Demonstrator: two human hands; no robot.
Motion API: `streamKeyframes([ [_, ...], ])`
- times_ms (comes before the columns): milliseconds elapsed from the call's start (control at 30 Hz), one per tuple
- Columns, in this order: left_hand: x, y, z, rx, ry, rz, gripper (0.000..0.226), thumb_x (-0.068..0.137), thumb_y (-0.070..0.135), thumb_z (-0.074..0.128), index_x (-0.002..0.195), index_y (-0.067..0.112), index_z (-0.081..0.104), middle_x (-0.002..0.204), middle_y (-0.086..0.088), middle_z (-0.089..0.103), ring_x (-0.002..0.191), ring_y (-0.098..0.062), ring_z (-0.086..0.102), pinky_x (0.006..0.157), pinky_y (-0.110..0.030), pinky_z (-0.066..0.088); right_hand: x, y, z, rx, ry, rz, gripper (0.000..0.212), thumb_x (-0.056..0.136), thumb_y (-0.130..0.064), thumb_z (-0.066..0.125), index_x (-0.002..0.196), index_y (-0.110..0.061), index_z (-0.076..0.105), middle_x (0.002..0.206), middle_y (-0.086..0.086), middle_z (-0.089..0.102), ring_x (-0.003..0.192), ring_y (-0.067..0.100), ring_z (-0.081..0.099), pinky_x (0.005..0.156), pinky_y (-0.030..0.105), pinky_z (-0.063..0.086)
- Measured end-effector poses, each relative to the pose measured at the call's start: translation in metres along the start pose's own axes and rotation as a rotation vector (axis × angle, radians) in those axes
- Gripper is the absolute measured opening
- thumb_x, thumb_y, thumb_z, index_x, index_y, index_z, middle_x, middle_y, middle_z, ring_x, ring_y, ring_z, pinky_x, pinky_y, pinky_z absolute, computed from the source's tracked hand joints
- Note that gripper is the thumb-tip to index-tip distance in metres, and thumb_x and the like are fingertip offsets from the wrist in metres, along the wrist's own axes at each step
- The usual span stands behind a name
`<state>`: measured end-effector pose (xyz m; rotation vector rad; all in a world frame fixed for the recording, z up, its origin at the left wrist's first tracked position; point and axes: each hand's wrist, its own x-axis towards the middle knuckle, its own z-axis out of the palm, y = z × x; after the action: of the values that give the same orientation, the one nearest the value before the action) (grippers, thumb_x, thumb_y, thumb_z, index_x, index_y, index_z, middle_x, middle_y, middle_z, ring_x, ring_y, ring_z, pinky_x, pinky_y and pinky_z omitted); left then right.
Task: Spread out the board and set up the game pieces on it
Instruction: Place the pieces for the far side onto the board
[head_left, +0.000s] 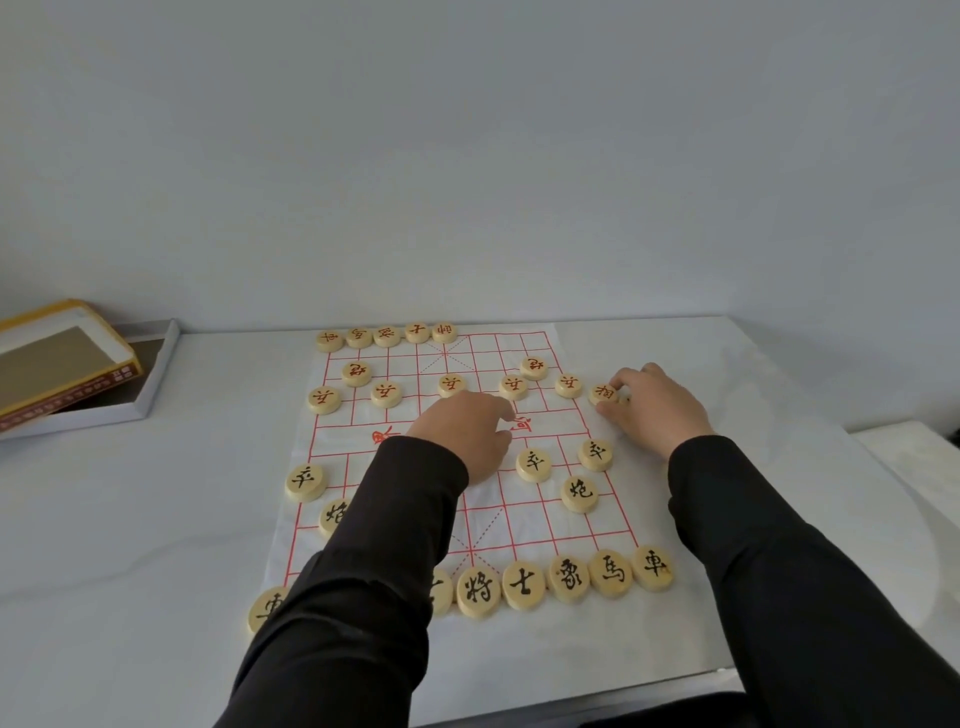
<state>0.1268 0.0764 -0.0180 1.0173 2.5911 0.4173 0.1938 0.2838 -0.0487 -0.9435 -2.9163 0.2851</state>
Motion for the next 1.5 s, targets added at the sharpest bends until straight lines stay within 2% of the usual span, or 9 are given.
streamKeyframes([
  [133, 0.000, 0.001, 0.001, 0.016, -0.007, 0.002, 0.036, 0.097, 0.028, 0.044, 0.133, 0.025, 0.047, 0.131, 0.000, 0.054, 0.115, -0.017, 0.053, 0.097, -0.026, 0.040, 0.000, 0.002, -0.003, 0.011, -0.013, 0.006, 0.033, 0.094, -0.039, 0.048, 0.121, -0.021, 0.055, 0.118, 0.005, 0.050, 0.093, 0.022, 0.056, 0.073, 0.027, 0.044],
  [300, 0.000, 0.002, 0.001, 0.006, -0.019, 0.000, 0.036, 0.097, 0.028, 0.045, 0.133, 0.025, 0.047, 0.130, 0.000, 0.054, 0.113, -0.017, 0.053, 0.096, -0.026, 0.040, -0.001, 0.000, -0.004, -0.045, -0.098, -0.026, 0.047, 0.093, -0.046, 0.046, 0.135, -0.027, 0.039, 0.130, 0.006, 0.037, 0.101, 0.024, 0.056, 0.082, 0.033, 0.049],
  [400, 0.000, 0.001, 0.001, 0.002, -0.025, -0.005, 0.036, 0.097, 0.028, 0.044, 0.133, 0.025, 0.047, 0.130, 0.000, 0.054, 0.114, -0.017, 0.053, 0.098, -0.027, 0.040, -0.002, -0.002, -0.004, -0.096, -0.125, -0.065, 0.043, 0.095, -0.045, 0.043, 0.135, -0.029, 0.037, 0.125, 0.006, 0.036, 0.091, 0.023, 0.056, 0.076, 0.031, 0.049],
  [833, 0.000, 0.000, -0.002, -0.030, 0.004, -0.008, 0.036, 0.097, 0.027, 0.044, 0.134, 0.024, 0.046, 0.131, 0.000, 0.054, 0.116, -0.018, 0.052, 0.099, -0.028, 0.040, -0.002, 0.000, -0.006, -0.034, 0.022, -0.077, 0.027, 0.097, -0.037, 0.041, 0.117, -0.019, 0.042, 0.103, 0.004, 0.057, 0.082, 0.022, 0.054, 0.065, 0.030, 0.042],
  [967, -0.001, -0.003, -0.003, -0.066, 0.028, -0.019, 0.037, 0.097, 0.026, 0.043, 0.134, 0.024, 0.046, 0.130, 0.000, 0.055, 0.116, -0.017, 0.052, 0.099, -0.028, 0.041, 0.000, -0.008, -0.013, 0.429, 0.071, 0.014, 0.034, 0.096, -0.039, 0.048, 0.121, -0.015, 0.045, 0.097, 0.003, 0.054, 0.080, 0.019, 0.053, 0.065, 0.026, 0.039],
  [1033, -0.001, -0.006, -0.004, -0.079, 0.036, -0.030, 0.036, 0.097, 0.026, 0.043, 0.134, 0.024, 0.046, 0.130, 0.000, 0.055, 0.116, -0.017, 0.052, 0.098, -0.028, 0.042, 0.003, -0.015, -0.018, 0.786, 0.025, 0.115, 0.039, 0.095, -0.041, 0.048, 0.122, -0.013, 0.047, 0.090, 0.006, 0.052, 0.065, 0.015, 0.047, 0.054, 0.023, 0.036],
  [1233, -0.002, -0.015, -0.010, -0.117, 0.076, -0.050, 0.036, 0.098, 0.024, 0.042, 0.133, 0.023, 0.047, 0.129, 0.000, 0.055, 0.116, -0.015, 0.052, 0.099, -0.027, 0.041, 0.005, -0.028, -0.029, 1.757, -0.423, 0.345, 0.029, 0.096, -0.040, 0.046, 0.093, -0.012, 0.052, 0.058, 0.001, 0.043, 0.037, 0.008, 0.031, 0.030, 0.018, 0.025],
  [1300, -0.002, -0.018, -0.011, -0.135, 0.101, -0.065, 0.035, 0.097, 0.024, 0.042, 0.133, 0.023, 0.047, 0.128, 0.001, 0.056, 0.115, -0.015, 0.052, 0.099, -0.028, 0.042, 0.004, -0.034, -0.030, 1.798, -0.468, 0.345, 0.030, 0.096, -0.040, 0.046, 0.091, -0.011, 0.051, 0.058, 0.001, 0.042, 0.035, 0.008, 0.031, 0.028, 0.017, 0.026],
  [1500, 0.002, -0.015, -0.011, -0.290, 0.195, -0.077, 0.033, 0.093, 0.030, 0.051, 0.126, 0.023, 0.054, 0.118, 0.002, 0.063, 0.095, -0.009, 0.053, 0.084, -0.021, 0.041, -0.003, -0.070, -0.035, 1.466, -0.440, 0.205, 0.025, 0.094, -0.036, 0.053, 0.097, -0.011, 0.054, 0.066, 0.003, 0.046, 0.042, 0.011, 0.037, 0.034, 0.020, 0.033],
])
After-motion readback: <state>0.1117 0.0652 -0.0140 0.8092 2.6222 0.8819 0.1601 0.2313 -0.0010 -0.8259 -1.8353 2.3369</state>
